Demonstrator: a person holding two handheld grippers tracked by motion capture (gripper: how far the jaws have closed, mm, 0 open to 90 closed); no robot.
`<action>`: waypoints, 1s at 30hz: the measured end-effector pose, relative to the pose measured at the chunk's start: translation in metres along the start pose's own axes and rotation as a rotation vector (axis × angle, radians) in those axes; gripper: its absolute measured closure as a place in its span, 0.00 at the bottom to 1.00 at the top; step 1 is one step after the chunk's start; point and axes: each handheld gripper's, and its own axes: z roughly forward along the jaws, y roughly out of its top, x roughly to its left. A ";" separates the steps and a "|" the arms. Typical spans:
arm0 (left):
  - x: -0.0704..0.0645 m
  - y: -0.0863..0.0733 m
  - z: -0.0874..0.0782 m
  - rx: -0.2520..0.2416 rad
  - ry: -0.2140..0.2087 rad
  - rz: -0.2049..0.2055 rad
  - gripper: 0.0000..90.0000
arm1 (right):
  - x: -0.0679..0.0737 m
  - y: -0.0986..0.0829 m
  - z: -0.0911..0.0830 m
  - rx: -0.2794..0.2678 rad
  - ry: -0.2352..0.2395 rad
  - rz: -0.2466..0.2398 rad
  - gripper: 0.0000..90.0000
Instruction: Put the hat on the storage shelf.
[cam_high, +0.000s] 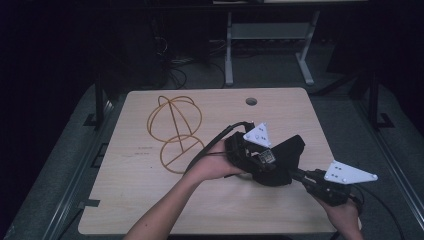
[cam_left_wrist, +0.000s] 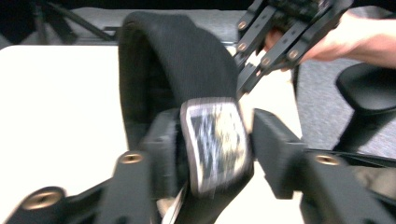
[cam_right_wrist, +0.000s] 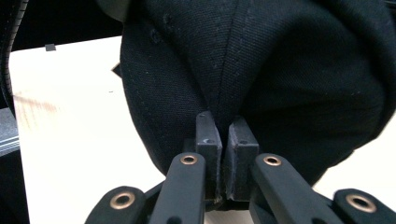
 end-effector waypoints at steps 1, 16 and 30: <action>0.000 -0.002 -0.002 -0.002 0.001 -0.003 0.50 | -0.002 0.001 -0.002 0.006 0.002 0.000 0.95; -0.007 -0.053 -0.016 0.015 0.049 -0.051 0.41 | -0.020 0.021 -0.022 0.050 -0.018 -0.047 0.95; -0.019 -0.105 -0.021 0.014 0.125 -0.100 0.37 | -0.033 0.035 -0.025 0.068 0.012 -0.074 0.95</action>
